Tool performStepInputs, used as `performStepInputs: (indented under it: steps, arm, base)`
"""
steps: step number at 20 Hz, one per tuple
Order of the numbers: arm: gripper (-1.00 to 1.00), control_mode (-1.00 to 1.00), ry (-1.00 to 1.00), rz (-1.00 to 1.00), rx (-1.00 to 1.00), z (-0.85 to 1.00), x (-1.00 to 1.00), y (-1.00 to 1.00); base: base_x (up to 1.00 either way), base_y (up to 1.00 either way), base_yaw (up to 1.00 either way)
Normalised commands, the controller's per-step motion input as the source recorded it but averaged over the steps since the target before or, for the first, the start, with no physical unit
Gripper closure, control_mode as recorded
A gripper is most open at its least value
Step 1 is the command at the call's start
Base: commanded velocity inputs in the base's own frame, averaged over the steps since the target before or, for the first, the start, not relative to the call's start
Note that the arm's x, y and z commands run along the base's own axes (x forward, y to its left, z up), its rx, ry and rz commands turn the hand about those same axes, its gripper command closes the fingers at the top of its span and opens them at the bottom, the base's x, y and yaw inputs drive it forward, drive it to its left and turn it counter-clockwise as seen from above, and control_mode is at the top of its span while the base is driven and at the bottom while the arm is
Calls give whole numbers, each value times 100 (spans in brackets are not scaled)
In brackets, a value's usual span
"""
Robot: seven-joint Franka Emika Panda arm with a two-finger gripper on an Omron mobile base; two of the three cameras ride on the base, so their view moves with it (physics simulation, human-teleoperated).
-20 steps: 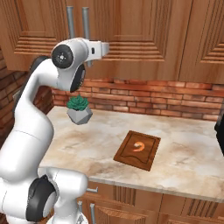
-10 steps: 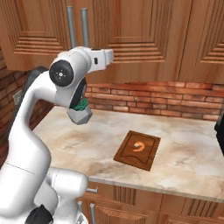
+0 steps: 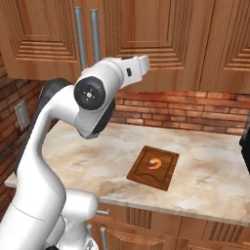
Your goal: Open the cabinet, retrieve the rolling pin, and place it next to the meat on the cutting board to prepare for tenderizing.
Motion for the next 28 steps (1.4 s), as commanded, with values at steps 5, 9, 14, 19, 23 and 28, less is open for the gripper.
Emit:
performStepInputs:
  steps: [5,9,14,19,23,28]
  arm:
    - [100,-100,6,0,-12,0,-50,-43]
    - [100,-100,0,0,-5,-2,-82,-1]
    - [-100,-100,-3,0,-16,-15,-92,85]
    - [-100,-100,-3,0,-9,-4,-32,52]
    - [-100,-100,4,1,-11,-24,-4,12]
    - [-100,-100,5,0,-18,-8,0,60]
  base:
    - [0,0,0]
    - [0,0,0]
    - [0,0,0]
    - [0,0,0]
    - [0,0,0]
    - [0,0,0]
